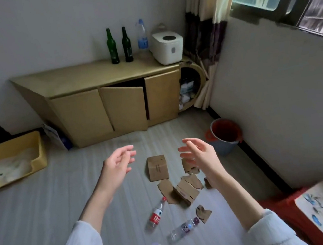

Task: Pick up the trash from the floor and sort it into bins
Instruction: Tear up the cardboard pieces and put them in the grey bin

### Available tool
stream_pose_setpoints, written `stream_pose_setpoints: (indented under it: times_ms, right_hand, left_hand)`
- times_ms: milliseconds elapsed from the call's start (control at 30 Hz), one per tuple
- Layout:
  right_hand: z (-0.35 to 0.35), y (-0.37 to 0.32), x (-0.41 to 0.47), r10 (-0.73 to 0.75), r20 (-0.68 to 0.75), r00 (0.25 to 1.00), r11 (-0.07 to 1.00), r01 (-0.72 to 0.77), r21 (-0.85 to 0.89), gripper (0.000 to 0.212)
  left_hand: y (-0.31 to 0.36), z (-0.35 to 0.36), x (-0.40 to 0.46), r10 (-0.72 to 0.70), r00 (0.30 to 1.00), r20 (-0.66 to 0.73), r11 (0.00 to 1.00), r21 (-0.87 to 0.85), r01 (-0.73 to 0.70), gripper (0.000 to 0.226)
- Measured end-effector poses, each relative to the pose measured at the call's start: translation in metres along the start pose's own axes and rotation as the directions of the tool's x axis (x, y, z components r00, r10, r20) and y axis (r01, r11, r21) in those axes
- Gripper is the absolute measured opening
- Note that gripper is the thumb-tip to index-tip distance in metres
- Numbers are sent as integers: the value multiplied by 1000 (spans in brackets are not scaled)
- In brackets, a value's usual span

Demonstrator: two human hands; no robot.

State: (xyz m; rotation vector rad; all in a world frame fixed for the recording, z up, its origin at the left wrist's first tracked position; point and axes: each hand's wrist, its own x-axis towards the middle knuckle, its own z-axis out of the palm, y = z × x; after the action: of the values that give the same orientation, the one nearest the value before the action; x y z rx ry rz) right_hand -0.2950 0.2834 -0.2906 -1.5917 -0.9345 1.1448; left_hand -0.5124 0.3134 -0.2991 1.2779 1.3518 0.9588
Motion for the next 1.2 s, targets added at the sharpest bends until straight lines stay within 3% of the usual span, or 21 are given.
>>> stream_pose_setpoints:
  times_ms: [433, 700, 967, 1200]
  right_hand:
    - [147, -78, 216, 27, -29, 999, 999, -26, 39, 19]
    - [189, -102, 320, 53, -227, 972, 994, -30, 105, 21]
    - [218, -115, 408, 155, -452, 878, 973, -58, 222, 18]
    - [185, -115, 463, 235, -621, 748, 960, -79, 268, 17]
  left_hand:
    - [25, -117, 243, -29, 999, 13, 998, 54, 29, 23]
    - [34, -130, 400, -15, 973, 231, 997, 79, -3, 22]
    - [40, -133, 556, -51, 894, 445, 984, 175, -32, 23]
    - [55, -57, 646, -96, 760, 643, 972, 224, -67, 24]
